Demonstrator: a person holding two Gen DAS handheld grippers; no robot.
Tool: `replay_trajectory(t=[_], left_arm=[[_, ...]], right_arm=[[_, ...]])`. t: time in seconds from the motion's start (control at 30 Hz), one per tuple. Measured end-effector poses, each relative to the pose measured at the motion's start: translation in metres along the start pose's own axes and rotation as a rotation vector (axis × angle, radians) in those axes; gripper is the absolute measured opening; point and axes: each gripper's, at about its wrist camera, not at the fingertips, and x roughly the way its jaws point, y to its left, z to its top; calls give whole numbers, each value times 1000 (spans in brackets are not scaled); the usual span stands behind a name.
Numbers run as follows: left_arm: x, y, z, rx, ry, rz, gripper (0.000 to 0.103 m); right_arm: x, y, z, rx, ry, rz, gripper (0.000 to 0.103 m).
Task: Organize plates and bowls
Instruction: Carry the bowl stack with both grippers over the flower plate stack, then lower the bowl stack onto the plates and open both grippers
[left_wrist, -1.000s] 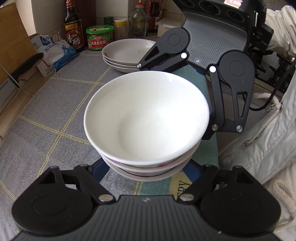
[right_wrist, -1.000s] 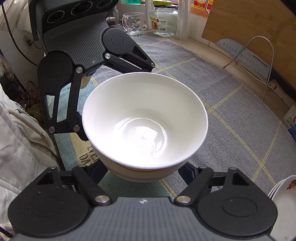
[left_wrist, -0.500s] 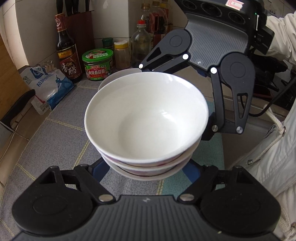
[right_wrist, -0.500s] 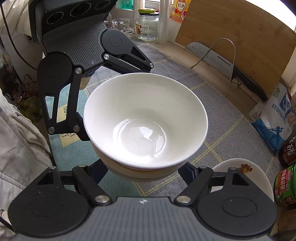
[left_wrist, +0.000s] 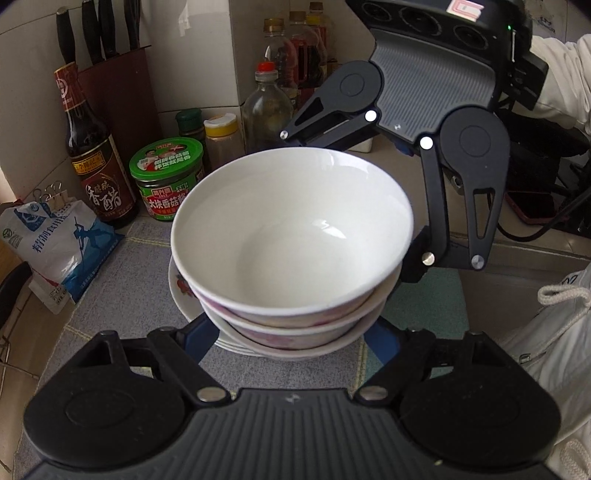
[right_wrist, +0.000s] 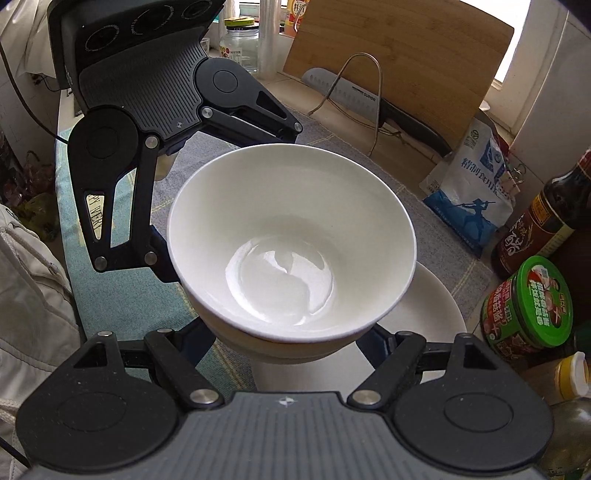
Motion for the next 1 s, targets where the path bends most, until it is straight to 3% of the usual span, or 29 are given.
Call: replay_trajectory(t=[0.5,1.0], left_arm=[[59,13,18,14,21,-20,84],[66,21,19,-4,17,-13,84]], right_arm=[[14,-38,-27,43,44,-52,85],[18,-48,-30,68,34,-53,85]])
